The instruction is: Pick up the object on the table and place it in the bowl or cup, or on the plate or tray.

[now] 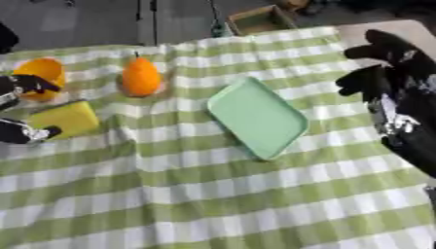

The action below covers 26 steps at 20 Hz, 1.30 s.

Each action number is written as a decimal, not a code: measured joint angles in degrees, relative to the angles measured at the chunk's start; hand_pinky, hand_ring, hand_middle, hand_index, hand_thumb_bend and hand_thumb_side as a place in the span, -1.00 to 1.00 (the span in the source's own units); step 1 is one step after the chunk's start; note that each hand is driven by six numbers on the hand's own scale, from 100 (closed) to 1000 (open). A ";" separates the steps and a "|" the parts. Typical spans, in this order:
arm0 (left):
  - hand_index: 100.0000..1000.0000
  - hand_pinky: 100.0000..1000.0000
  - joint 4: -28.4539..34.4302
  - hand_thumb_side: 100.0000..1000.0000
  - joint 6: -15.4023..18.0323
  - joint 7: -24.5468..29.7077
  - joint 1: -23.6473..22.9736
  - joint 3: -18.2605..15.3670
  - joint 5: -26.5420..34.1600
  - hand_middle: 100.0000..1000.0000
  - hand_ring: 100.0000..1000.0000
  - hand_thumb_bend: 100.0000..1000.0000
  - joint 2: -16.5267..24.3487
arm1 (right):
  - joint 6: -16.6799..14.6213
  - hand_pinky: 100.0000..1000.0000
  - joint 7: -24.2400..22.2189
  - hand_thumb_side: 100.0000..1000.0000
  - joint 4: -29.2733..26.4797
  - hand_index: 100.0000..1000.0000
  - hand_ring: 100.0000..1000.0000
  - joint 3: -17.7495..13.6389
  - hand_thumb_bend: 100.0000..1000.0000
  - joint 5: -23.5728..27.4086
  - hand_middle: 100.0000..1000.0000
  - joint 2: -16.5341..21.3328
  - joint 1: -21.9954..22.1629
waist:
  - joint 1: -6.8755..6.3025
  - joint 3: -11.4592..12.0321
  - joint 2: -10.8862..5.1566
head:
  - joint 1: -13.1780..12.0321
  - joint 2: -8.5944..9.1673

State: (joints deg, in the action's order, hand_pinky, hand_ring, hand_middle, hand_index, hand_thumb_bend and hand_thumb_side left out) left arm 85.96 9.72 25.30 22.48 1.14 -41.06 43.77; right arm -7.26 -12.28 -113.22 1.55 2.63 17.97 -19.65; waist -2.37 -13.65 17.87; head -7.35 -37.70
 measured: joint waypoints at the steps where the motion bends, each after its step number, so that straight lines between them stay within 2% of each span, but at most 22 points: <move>1: 0.71 0.69 -0.30 -0.36 0.34 1.48 0.16 0.41 -0.37 0.46 0.57 0.08 0.00 | 0.00 0.20 0.00 -0.24 0.00 0.89 0.26 0.04 -1.00 0.00 0.54 0.00 0.00 | 0.00 -0.01 0.00 | 0.00 0.00; 5: 0.61 0.67 -0.82 -0.38 0.97 6.71 0.44 1.36 -1.65 0.37 0.54 0.09 0.00 | 0.01 0.20 -0.01 -0.24 0.00 0.89 0.26 0.22 -1.00 0.00 0.54 0.00 -0.01 | 0.00 -0.02 0.00 | -0.01 0.00; 8: 0.53 0.65 -0.80 -0.44 1.09 8.21 0.77 1.55 -2.43 0.28 0.50 0.08 0.00 | 0.01 0.20 -0.01 -0.24 0.00 0.89 0.26 0.22 -1.00 0.00 0.54 0.00 -0.01 | 0.00 -0.02 0.00 | -0.01 0.00; 9: 0.36 0.59 -0.80 -0.59 1.06 8.30 0.77 1.59 -2.81 0.07 0.38 -0.02 0.00 | 0.01 0.20 -0.01 -0.24 0.00 0.89 0.26 0.22 -1.00 0.00 0.54 0.00 -0.01 | 0.00 -0.02 0.00 | 0.00 0.00; 10: 0.36 0.59 -0.81 -0.59 0.98 8.23 0.78 1.67 -3.28 0.07 0.38 -0.02 0.00 | 0.01 0.20 -0.01 -0.24 0.00 0.89 0.26 0.22 -1.00 0.00 0.54 0.00 -0.01 | 0.00 -0.02 0.00 | 0.00 0.00; 11: 0.20 0.50 -0.82 -0.73 0.78 7.95 0.78 1.82 -3.83 -0.10 0.22 -0.18 0.00 | 0.01 0.20 -0.01 -0.23 0.00 0.89 0.26 0.23 -1.00 0.00 0.54 0.00 -0.01 | 0.00 -0.01 0.00 | 0.00 0.00; 12: 0.20 0.50 -0.82 -0.73 0.51 7.37 0.78 1.89 -4.35 -0.10 0.22 -0.18 -0.02 | 0.01 0.20 -0.01 -0.23 0.00 0.89 0.26 0.23 -1.00 0.00 0.54 0.00 -0.01 | 0.00 -0.01 0.00 | 0.00 0.00; 13: 0.05 0.43 -0.82 -1.00 0.21 6.58 0.78 1.89 -4.76 -0.22 0.10 -0.37 -0.02 | 0.01 0.20 -0.01 -0.23 0.00 0.89 0.26 0.23 -1.00 0.00 0.54 0.00 -0.01 | 0.00 -0.01 0.00 | 0.00 0.00; 16: 0.00 0.41 -0.87 -1.00 -0.91 3.52 0.77 1.92 -5.86 -0.27 0.07 -0.44 -0.05 | 0.01 0.20 -0.01 -0.23 0.00 0.89 0.26 0.23 -1.00 0.00 0.54 0.00 -0.01 | 0.00 -0.01 0.00 | 0.01 0.00; 17: -0.14 0.31 -1.01 -1.00 -1.27 2.49 0.77 1.97 -6.13 -0.41 -0.05 -0.77 -0.05 | 0.01 0.20 -0.01 -0.23 0.00 0.89 0.26 0.23 -1.00 0.00 0.54 0.00 -0.01 | 0.00 -0.01 0.00 | 0.01 0.00; 18: -0.14 0.31 -1.17 -1.00 -1.70 1.29 0.77 1.97 -6.27 -0.41 -0.05 -0.77 -0.14 | 0.01 0.20 -0.01 -0.23 0.00 0.89 0.26 0.23 -1.00 0.00 0.54 0.00 -0.01 | 0.00 -0.01 0.00 | 0.02 0.00; 19: -0.16 0.25 -1.22 -1.00 -2.20 -0.07 0.78 1.96 -6.27 -0.44 -0.09 -0.97 -0.39 | 0.01 0.20 -0.01 -0.23 0.00 0.89 0.26 0.23 -1.00 0.00 0.54 0.00 -0.01 | 0.00 -0.01 0.00 | 0.03 0.00; 22: -0.17 0.22 -1.48 -1.00 -3.61 -4.09 1.17 1.67 -3.79 -0.45 -0.10 -1.00 -1.29 | 0.01 0.20 -0.01 -0.23 0.00 0.89 0.26 0.23 -1.00 0.00 0.54 0.00 -0.01 | 0.00 -0.01 0.00 | 0.06 0.00; 26: -0.16 0.19 -0.38 -1.00 -4.92 -7.57 3.72 0.53 2.86 -0.44 -0.10 -1.00 -1.60 | 0.01 0.20 -0.01 -0.23 0.00 0.89 0.26 0.23 -1.00 0.00 0.54 0.00 -0.01 | 0.00 0.00 0.00 | 0.08 0.00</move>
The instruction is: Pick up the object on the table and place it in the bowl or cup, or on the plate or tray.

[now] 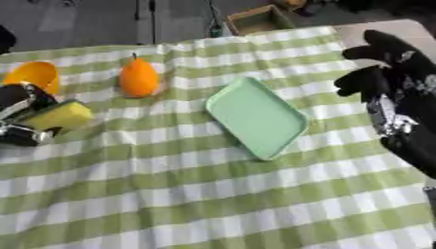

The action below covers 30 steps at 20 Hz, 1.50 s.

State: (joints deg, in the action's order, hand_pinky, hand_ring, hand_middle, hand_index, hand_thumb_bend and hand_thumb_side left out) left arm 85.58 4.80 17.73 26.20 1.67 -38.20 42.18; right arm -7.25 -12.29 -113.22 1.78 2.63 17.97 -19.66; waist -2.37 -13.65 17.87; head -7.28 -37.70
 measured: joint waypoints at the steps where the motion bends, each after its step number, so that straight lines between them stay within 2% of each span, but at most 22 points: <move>1: -0.16 0.19 0.84 -1.00 -0.29 -0.92 1.12 -0.24 1.56 -0.44 -0.10 -1.00 -0.02 | 0.00 0.20 0.00 -0.24 0.00 0.89 0.26 0.00 -1.00 0.00 0.54 0.00 0.00 | 0.00 0.01 0.00 | 0.00 0.00; 5: -0.14 0.21 3.86 -1.00 -1.30 -4.17 6.80 0.48 5.81 -0.42 -0.06 -1.00 -1.29 | -0.03 0.20 -0.05 -0.26 0.00 0.89 0.26 0.06 -1.00 0.08 0.54 -0.02 -0.24 | 0.06 -0.11 0.00 | -0.08 0.00; 8: -0.12 0.24 3.61 -1.00 -1.22 -5.45 11.61 3.20 5.72 -0.39 -0.04 -0.98 -3.87 | -0.14 0.20 -0.33 -0.27 0.00 0.89 0.26 0.43 -1.00 0.47 0.54 -0.21 -1.12 | 0.38 -1.15 0.00 | -0.50 0.00; 10: -0.06 0.28 2.03 -1.00 -0.61 -6.15 13.87 5.00 4.35 -0.33 0.01 -0.90 -5.81 | -0.33 0.22 -0.67 -0.36 0.00 0.89 0.27 0.88 -1.00 0.79 0.55 -0.63 -1.91 | 0.41 -2.01 0.00 | -0.95 0.05; 14: 0.02 0.32 -6.05 -1.00 1.84 -10.57 19.44 8.65 -2.28 -0.25 0.06 -0.82 -13.29 | -1.69 0.23 -1.62 -0.42 0.00 0.89 0.28 2.00 -1.00 1.95 0.55 -1.13 -4.70 | 0.52 -6.35 0.00 | -2.41 0.53; 18: 0.12 0.40 -12.69 -1.00 4.26 -19.35 21.58 10.21 -9.01 -0.16 0.14 -0.65 -18.86 | -2.73 0.24 -2.71 -0.46 -0.01 0.89 0.29 3.12 -1.00 3.22 0.56 -1.98 -6.79 | 0.52 -9.58 0.00 | -3.22 1.03; 23: 0.22 0.47 -14.93 -1.00 9.14 -24.93 21.61 13.13 -18.10 -0.06 0.20 -0.48 -22.61 | -3.53 0.24 -4.18 -0.45 -0.01 0.89 0.29 4.24 -1.00 4.17 0.56 -2.61 -7.89 | 0.50 -10.75 0.00 | -3.32 1.49; 24: 0.36 0.54 -14.95 -1.00 9.95 -25.29 21.58 13.47 -20.05 0.10 0.28 -0.13 -23.00 | -3.60 0.23 -4.43 -0.45 -0.01 0.89 0.29 4.30 -1.00 4.28 0.56 -2.66 -7.95 | 0.50 -10.79 0.00 | -3.32 1.50; 27: 0.42 0.55 -15.04 -0.99 11.94 -25.41 21.07 14.36 -27.72 0.16 0.31 -0.06 -23.71 | -3.70 0.23 -4.95 -0.45 -0.01 0.89 0.29 4.62 -1.00 4.34 0.56 -2.73 -8.05 | 0.50 -11.03 0.00 | -3.24 1.53; 28: 0.48 0.56 -15.25 -0.87 12.36 -25.48 20.88 14.41 -30.05 0.21 0.33 0.04 -24.01 | -3.70 0.23 -5.04 -0.45 -0.01 0.89 0.29 4.64 -1.00 4.34 0.56 -2.74 -8.05 | 0.50 -11.04 0.00 | -3.20 1.53; 29: 0.48 0.56 -15.52 -0.87 12.66 -25.56 20.66 14.42 -31.98 0.21 0.33 0.04 -24.30 | -3.71 0.23 -5.16 -0.45 -0.01 0.89 0.29 4.66 -1.00 4.35 0.56 -2.77 -8.05 | 0.50 -11.05 0.00 | -3.14 1.54; 30: 0.56 0.58 -15.88 -0.72 12.87 -25.61 20.57 14.42 -33.53 0.30 0.37 0.19 -24.57 | -3.72 0.23 -5.23 -0.44 -0.01 0.89 0.28 4.67 -1.00 4.36 0.55 -2.82 -8.05 | 0.50 -11.07 0.00 | -3.09 1.54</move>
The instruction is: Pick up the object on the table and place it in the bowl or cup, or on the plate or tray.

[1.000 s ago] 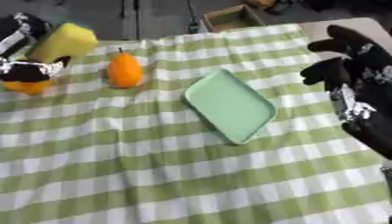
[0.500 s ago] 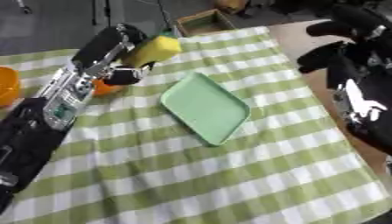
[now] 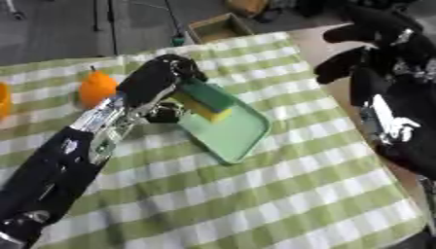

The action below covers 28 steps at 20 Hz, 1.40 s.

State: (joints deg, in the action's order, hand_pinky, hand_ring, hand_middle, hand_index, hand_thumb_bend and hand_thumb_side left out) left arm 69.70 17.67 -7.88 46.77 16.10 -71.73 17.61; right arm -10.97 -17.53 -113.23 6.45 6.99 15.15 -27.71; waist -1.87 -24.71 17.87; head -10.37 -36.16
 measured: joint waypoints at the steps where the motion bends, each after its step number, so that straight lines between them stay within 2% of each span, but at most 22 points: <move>1: 0.56 0.58 -0.33 -0.72 0.19 -0.01 -0.12 0.01 -1.30 0.30 0.37 0.19 -0.21 | -0.03 0.23 -0.06 -0.44 0.00 0.89 0.28 0.03 -1.00 0.00 0.55 -0.09 0.00 | 0.00 -0.04 0.00 | 0.04 0.00; 2: 0.73 0.69 -0.69 -0.18 0.30 0.04 -0.31 0.02 -2.44 0.55 0.52 0.66 -0.43 | -0.04 0.23 -0.09 -0.44 0.00 0.88 0.28 0.07 -1.00 0.01 0.55 -0.16 0.00 | 0.00 -0.08 0.00 | 0.07 0.00; 5: 0.76 0.70 -1.43 -0.07 0.22 0.76 -0.47 0.18 -5.70 0.57 0.54 0.73 -1.10 | 0.04 0.23 -0.17 -0.44 0.00 0.88 0.28 0.19 -1.00 0.04 0.55 -0.21 0.02 | 0.00 -0.38 0.00 | 0.14 0.01; 6: 0.79 0.74 -1.51 0.05 0.10 1.06 -0.49 0.25 -6.49 0.64 0.58 0.76 -1.25 | 0.06 0.23 -0.19 -0.43 0.00 0.88 0.28 0.23 -1.00 0.06 0.55 -0.21 0.02 | 0.00 -0.40 0.00 | 0.21 0.02; 7: 0.79 0.74 -1.52 0.05 -0.05 1.31 -0.58 0.27 -7.04 0.64 0.58 0.76 -1.38 | 0.08 0.23 -0.21 -0.43 0.00 0.88 0.28 0.26 -1.00 0.09 0.55 -0.22 0.03 | 0.00 -0.40 0.00 | 0.27 0.02; 8: 0.83 0.77 -1.52 0.18 -0.26 1.53 -0.69 0.26 -7.40 0.69 0.63 0.71 -1.51 | 0.10 0.23 -0.22 -0.42 0.00 0.88 0.28 0.26 -1.00 0.11 0.55 -0.22 0.05 | 0.00 -0.40 0.00 | 0.32 0.02; 10: 0.84 0.80 -1.52 0.26 -0.87 2.08 -0.92 0.03 -7.48 0.72 0.66 0.64 -1.56 | 0.14 0.23 -0.26 -0.43 0.00 0.88 0.28 0.26 -1.00 0.12 0.55 -0.22 0.09 | 0.00 -0.40 0.00 | 0.46 0.02; 13: 0.85 0.82 -1.49 0.26 -2.80 2.59 -0.92 -1.26 -5.86 0.76 0.70 0.55 -1.49 | 0.17 0.23 -0.28 -0.42 0.00 0.88 0.28 0.26 -1.00 0.12 0.55 -0.22 0.34 | 0.00 -0.35 0.00 | 0.57 0.04; 15: 0.85 0.81 -1.16 0.29 -4.84 2.18 -0.91 -2.64 -3.34 0.77 0.71 0.36 -1.00 | 0.18 0.23 -0.27 -0.42 0.00 0.88 0.28 0.26 -1.00 0.12 0.55 -0.22 0.48 | 0.00 -0.26 0.00 | 0.66 0.31; 17: 0.82 0.71 0.27 0.34 -7.32 0.79 -0.99 -4.64 1.09 0.73 0.65 0.15 -0.31 | 0.18 0.23 -0.26 -0.42 0.00 0.88 0.28 0.24 -1.00 0.12 0.55 -0.22 0.51 | 0.00 0.09 0.00 | 0.86 0.46; 19: 0.80 0.64 3.27 0.33 -10.23 -1.99 -1.76 -7.25 8.64 0.70 0.61 0.08 0.67 | 0.24 0.23 -0.17 -0.42 0.00 0.88 0.28 0.19 -1.00 0.11 0.55 -0.22 0.54 | 0.00 0.49 0.00 | 1.18 0.46; 20: 0.78 0.58 5.29 0.34 -11.61 -3.60 -2.25 -8.52 13.07 0.69 0.59 0.06 1.38 | 0.27 0.22 -0.12 -0.52 0.00 0.88 0.28 0.11 -1.00 0.09 0.55 -0.22 0.55 | 0.02 0.69 0.00 | 1.33 0.46; 21: 0.76 0.52 7.97 0.35 -12.91 -5.62 -2.73 -9.91 18.06 0.66 0.56 0.02 2.17 | 0.32 0.22 -0.04 -0.41 0.00 0.88 0.28 0.01 -1.00 0.04 0.55 -0.21 0.61 | 0.02 1.07 0.00 | 1.62 0.46; 25: 0.70 0.47 23.34 0.35 -17.33 -13.60 -7.14 -16.13 37.38 0.59 0.50 -0.04 7.56 | 0.37 0.22 0.38 -0.39 -0.01 0.88 0.27 -0.26 -1.00 -0.43 0.55 -0.11 1.17 | 0.02 3.22 0.00 | 2.95 0.46; 28: 0.70 0.46 33.62 0.32 -20.31 -16.26 -14.14 -20.01 46.19 0.57 0.50 -0.07 11.50 | 0.65 0.21 0.86 -0.35 -0.01 0.88 0.27 -0.85 -1.00 -0.96 0.55 0.48 2.22 | 0.02 5.19 0.00 | 3.65 0.44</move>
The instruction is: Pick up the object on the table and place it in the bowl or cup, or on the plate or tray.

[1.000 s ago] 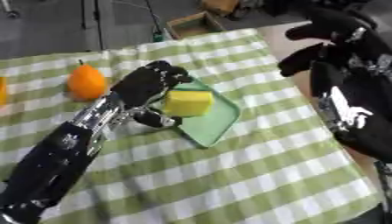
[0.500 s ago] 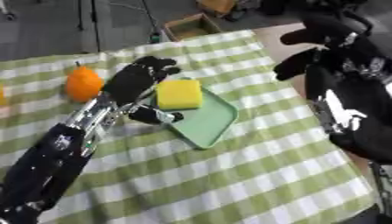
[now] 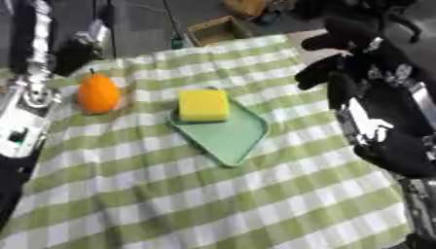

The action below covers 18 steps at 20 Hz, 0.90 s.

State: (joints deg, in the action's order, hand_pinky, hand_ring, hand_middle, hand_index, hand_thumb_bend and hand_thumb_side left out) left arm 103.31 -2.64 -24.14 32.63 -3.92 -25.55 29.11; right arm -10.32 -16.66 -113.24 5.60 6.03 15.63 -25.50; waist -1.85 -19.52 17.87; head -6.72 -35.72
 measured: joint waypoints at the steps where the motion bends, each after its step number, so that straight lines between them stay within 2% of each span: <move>1: 0.69 0.44 2.69 0.32 -0.93 -0.21 -2.43 -1.03 1.51 0.56 0.48 -0.15 1.00 | 0.16 0.21 0.23 -0.32 0.00 0.89 0.26 -0.18 -1.00 -0.19 0.54 0.12 0.38 | -0.02 0.51 0.00 | 0.16 -0.02; 3: 0.70 0.42 6.72 0.30 -1.85 -0.13 -8.66 -2.73 3.96 0.56 0.47 -0.17 2.32 | 0.54 0.21 0.68 -0.31 0.00 0.89 0.26 -0.66 -1.00 -0.49 0.54 0.41 1.39 | -0.03 1.99 0.00 | 0.42 -0.13; 5: 0.71 0.42 8.76 0.26 -1.34 0.22 -13.83 -4.21 5.83 0.58 0.47 -0.19 3.06 | 0.87 0.20 1.04 -0.30 0.00 0.89 0.26 -0.85 -1.00 -0.79 0.54 0.43 1.91 | -0.03 3.11 0.00 | 0.48 -0.53; 8: 0.72 0.40 9.89 0.26 0.27 0.93 -21.24 -6.14 6.43 0.57 0.47 -0.22 2.89 | 1.23 0.20 1.40 -0.29 -0.01 0.89 0.26 -1.16 -1.00 -1.10 0.54 0.69 2.47 | -0.03 4.85 0.00 | 0.24 -1.04; 10: 0.73 0.40 10.09 0.26 0.84 0.91 -24.95 -7.41 5.77 0.58 0.47 -0.23 1.45 | 1.40 0.20 1.58 -0.28 -0.01 0.89 0.26 -1.37 -1.00 -1.23 0.54 0.82 2.78 | -0.03 5.20 0.00 | -0.05 -1.29; 18: 0.72 0.39 10.12 0.26 0.20 -1.63 -29.56 -9.88 1.08 0.56 0.45 -0.26 -4.06 | 1.69 0.20 2.23 -0.28 -0.01 0.89 0.26 -1.77 -1.00 -1.88 0.54 0.83 3.20 | -0.03 5.81 0.00 | -0.04 -2.08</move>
State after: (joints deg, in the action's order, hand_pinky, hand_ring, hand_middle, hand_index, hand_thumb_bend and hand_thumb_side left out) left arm 113.43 -2.44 -25.77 3.07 -13.80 -24.47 25.06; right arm -8.63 -14.43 -113.24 3.83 4.15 16.46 -22.29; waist -1.88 -13.71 17.87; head -6.76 -37.80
